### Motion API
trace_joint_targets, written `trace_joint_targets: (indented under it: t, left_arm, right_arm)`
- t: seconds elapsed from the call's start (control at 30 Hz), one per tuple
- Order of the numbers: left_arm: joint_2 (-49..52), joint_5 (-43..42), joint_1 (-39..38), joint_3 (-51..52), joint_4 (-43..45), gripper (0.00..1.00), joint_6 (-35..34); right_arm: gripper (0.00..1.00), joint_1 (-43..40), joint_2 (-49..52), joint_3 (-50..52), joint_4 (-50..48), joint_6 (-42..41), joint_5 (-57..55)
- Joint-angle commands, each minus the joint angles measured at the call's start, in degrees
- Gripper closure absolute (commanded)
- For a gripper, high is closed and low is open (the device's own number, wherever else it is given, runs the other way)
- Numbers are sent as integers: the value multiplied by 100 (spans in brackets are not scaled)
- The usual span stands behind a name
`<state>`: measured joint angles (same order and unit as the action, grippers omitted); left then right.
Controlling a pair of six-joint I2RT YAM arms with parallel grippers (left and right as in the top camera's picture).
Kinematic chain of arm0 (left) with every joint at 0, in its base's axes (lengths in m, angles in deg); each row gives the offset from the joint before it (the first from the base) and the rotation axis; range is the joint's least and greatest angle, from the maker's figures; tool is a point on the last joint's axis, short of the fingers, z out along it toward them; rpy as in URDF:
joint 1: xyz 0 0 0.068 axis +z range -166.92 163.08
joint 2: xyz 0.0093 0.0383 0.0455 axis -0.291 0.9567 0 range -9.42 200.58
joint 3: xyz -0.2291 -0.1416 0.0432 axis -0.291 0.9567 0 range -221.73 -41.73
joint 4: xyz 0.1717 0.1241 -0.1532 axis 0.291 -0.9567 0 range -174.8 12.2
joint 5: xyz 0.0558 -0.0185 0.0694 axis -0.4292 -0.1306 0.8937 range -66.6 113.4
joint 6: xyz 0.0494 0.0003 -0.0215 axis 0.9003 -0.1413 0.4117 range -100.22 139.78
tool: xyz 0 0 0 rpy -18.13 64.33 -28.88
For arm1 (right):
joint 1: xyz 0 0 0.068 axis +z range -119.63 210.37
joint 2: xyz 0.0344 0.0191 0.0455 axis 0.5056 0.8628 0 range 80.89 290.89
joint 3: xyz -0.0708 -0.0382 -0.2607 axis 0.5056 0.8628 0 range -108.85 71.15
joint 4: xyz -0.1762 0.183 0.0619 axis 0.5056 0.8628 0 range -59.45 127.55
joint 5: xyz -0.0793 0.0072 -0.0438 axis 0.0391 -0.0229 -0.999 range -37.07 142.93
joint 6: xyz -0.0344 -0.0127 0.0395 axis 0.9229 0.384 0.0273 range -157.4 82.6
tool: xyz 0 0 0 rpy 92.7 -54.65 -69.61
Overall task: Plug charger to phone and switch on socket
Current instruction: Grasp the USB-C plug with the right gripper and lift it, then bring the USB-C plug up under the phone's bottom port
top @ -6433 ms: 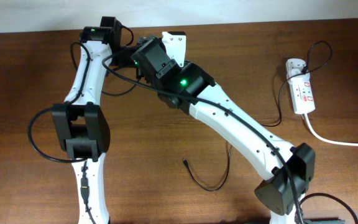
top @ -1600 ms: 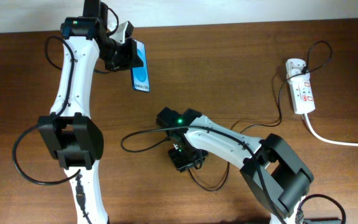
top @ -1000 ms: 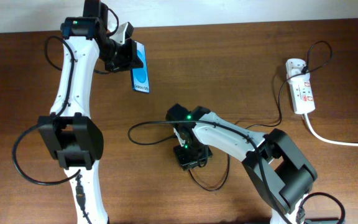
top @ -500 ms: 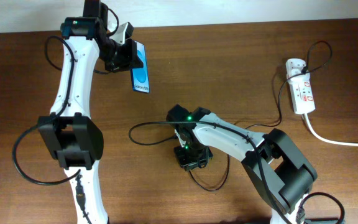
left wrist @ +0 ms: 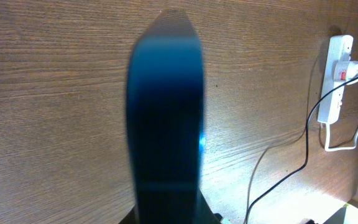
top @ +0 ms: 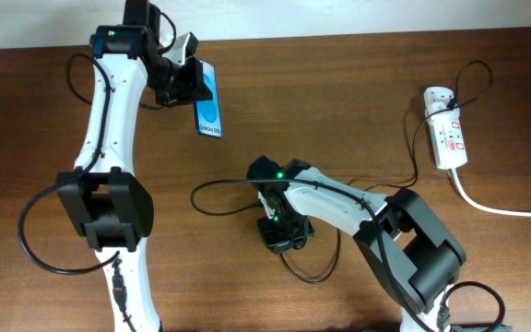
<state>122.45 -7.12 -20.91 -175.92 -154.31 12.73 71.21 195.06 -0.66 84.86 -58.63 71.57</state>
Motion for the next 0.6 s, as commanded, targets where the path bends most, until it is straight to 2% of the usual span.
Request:
trace_joint_targets:
  t: [0.0, 0.07, 0.17, 0.33, 0.37, 0.4, 0.43, 0.47, 0.57]
  left_arm:
    - [-203, -70, 42, -118, 33, 100, 92]
    - [-203, -74, 42, -118, 33, 100, 92]
    - [-203, -619, 42, -118, 251, 100, 94]
    - [-203, -3582, 260, -118, 1335, 100, 96]
    - [-203, -4299, 337, -118, 1526, 100, 92]
    - [-203, -5049, 437, -118, 1650, 100, 92]
    - [-203, -5541, 505, -118, 1650, 100, 92]
    - [-203, -5901, 546, -118, 1650, 100, 92]
    - [-203, -5967, 555, -118, 1648, 100, 26]
  right_arm:
    - [86, -46, 107, 57, -39, -24, 28]
    - [95, -48, 107, 55, -37, -24, 48]
    - [96, -70, 98, -219, 133, -20, 48]
    - [96, -903, -103, -2645, 1784, 627, 459]
    - [96, -1126, -173, -3128, 1840, 831, 839]
    - [96, -1408, -254, -3644, 1781, 1270, 1812]
    - [96, -1558, -271, -3947, 1731, 1399, 2284]
    - [96, -1624, -271, -4138, 1646, 1397, 2411]
    - [96, -1502, -297, -4168, 1241, 1360, 2704]
